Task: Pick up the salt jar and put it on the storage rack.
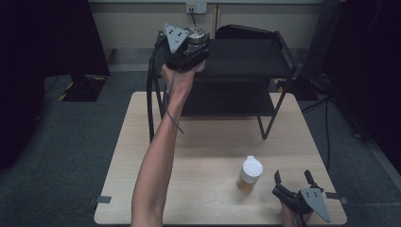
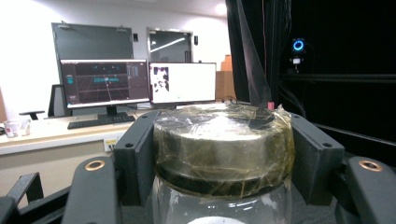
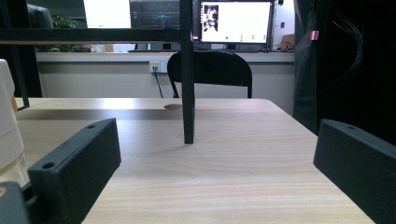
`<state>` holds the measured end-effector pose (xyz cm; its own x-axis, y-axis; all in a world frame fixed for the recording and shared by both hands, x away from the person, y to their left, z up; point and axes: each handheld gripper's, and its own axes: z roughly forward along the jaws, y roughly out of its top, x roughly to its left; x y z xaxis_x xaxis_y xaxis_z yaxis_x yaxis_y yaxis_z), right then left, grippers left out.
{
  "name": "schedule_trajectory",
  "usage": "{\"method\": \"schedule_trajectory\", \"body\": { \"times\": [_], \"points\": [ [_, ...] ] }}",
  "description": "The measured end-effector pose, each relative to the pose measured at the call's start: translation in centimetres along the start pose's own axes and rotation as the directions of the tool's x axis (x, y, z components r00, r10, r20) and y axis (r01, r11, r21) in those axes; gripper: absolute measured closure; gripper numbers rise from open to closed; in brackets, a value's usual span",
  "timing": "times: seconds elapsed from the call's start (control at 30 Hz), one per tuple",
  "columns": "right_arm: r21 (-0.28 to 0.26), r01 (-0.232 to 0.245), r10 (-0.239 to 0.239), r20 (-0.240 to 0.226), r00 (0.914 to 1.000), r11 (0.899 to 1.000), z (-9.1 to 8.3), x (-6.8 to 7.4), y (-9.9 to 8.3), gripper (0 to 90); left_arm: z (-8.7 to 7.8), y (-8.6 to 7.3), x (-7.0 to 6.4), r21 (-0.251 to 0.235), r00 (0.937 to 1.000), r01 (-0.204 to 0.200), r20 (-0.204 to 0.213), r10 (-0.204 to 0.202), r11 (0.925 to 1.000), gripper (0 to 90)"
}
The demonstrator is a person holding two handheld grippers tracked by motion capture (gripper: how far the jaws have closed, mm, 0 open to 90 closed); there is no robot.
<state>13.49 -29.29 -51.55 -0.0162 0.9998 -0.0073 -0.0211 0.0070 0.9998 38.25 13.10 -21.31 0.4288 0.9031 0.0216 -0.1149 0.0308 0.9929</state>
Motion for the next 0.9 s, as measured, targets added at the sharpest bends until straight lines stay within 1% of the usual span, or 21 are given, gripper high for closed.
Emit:
{"method": "schedule_trajectory", "body": {
  "times": [0.03, 0.07, 0.13, 0.17, 0.27, 0.33, 0.37, 0.4, 0.43, 0.47, 0.5, 0.57, 0.6, 0.73, 0.83, 0.9],
  "points": [
    [0.0, 0.0, 0.0, -0.002, 1.0, 1.0, 0.0, 0.0, 0.0, 0.0, 0.1, 0.2, -0.1, 0.003, 1.0, 0.006, -0.008, -0.006, 1.0, 25.1],
    [0.0, 0.0, 0.0, -0.005, 1.0, 1.0, 0.0, -0.1, 0.0, 0.0, 0.1, 0.3, 0.0, -0.003, 0.9995, 0.032, -0.006, -0.032, 0.9995, 16.7],
    [0.0, -0.001, 0.001, -0.006, 1.0, 1.0, 0.0, -0.1, 0.0, 0.0, 0.1, 0.5, 0.1, -0.009, 0.9982, 0.059, 0.002, -0.059, 0.9982, 4.0],
    [0.0, 0.0, 0.0, -0.006, 1.0, 1.0, 0.0, -0.1, 0.0, 0.0, 0.1, 0.5, 0.1, -0.009, 0.9982, 0.059, 0.002, -0.059, 0.9982, 1.1],
    [0.0, -0.001, 0.001, -0.006, 1.0, 1.0, 0.0, -0.1, 0.0, 0.0, -0.1, 0.7, 0.3, -0.001, 0.9969, 0.077, 0.017, -0.077, 0.997, 0.0],
    [0.0, -0.001, 0.001, -0.006, 1.0, 1.0, 0.0, -0.1, 0.0, 0.0, -0.2, 0.8, 0.2, 0.007, 0.9972, 0.074, 0.013, -0.074, 0.9972, 0.1],
    [0.0, -0.001, 0.001, -0.007, 1.0, 1.0, 0.0, -0.1, 0.0, 0.0, -0.4, 0.7, 0.2, 0.001, 0.9975, 0.07, 0.011, -0.07, 0.9975, 0.0],
    [0.0, -0.001, 0.001, -0.007, 1.0, 1.0, 0.0, -0.1, 0.0, 0.0, -0.6, 0.7, 0.1, 0.0, 0.9969, 0.079, 0.004, -0.079, 0.9969, 0.0],
    [0.0, -0.001, 0.001, -0.008, 1.0, 1.0, 0.0, -0.1, 0.0, 0.0, -1.1, 0.8, 0.4, -0.006, 0.9945, 0.103, 0.019, -0.103, 0.9946, 0.0],
    [0.0, -0.001, 0.001, -0.008, 1.0, 1.0, 0.0, -0.1, 0.0, 0.0, -1.1, 0.8, 0.4, -0.006, 0.9945, 0.103, 0.019, -0.103, 0.9946, 0.0],
    [0.0, -0.001, 0.001, -0.008, 1.0, 1.0, 0.0, -0.1, 0.0, 0.0, -1.4, 0.9, 0.2, -0.004, 0.996, 0.089, 0.005, -0.089, 0.996, 0.0],
    [0.0, -0.002, 0.002, -0.008, 1.0, 1.0, 0.0, -0.1, 0.0, 0.0, -1.8, 0.9, 0.1, -0.017, 0.9982, 0.059, -0.008, -0.059, 0.9981, 0.0],
    [0.0, -0.001, 0.001, -0.008, 1.0, 1.0, 0.0, -0.1, 0.0, 0.0, -2.2, 1.0, 0.0, -0.017, 0.9985, 0.052, -0.019, -0.052, 0.9985, 0.0],
    [0.0, 0.001, -0.001, -0.005, 1.0, 1.0, 0.0, -0.1, 0.0, 0.0, -3.0, 1.5, 0.5, 0.005, 0.9981, 0.06, -0.011, -0.06, 0.9982, 0.0],
    [0.0, 0.0, 0.0, -0.005, 1.0, 1.0, 0.0, -0.1, 0.0, 0.0, -3.9, 1.3, 0.9, 0.003, 0.9974, 0.072, 0.002, -0.072, 0.9974, 0.0],
    [0.0, 0.0, 0.0, -0.005, 1.0, 1.0, 0.0, -0.1, 0.0, 0.0, -4.5, 1.1, 0.8, -0.003, 0.9977, 0.067, 0.0, -0.067, 0.9977, 0.0]
  ]
}}
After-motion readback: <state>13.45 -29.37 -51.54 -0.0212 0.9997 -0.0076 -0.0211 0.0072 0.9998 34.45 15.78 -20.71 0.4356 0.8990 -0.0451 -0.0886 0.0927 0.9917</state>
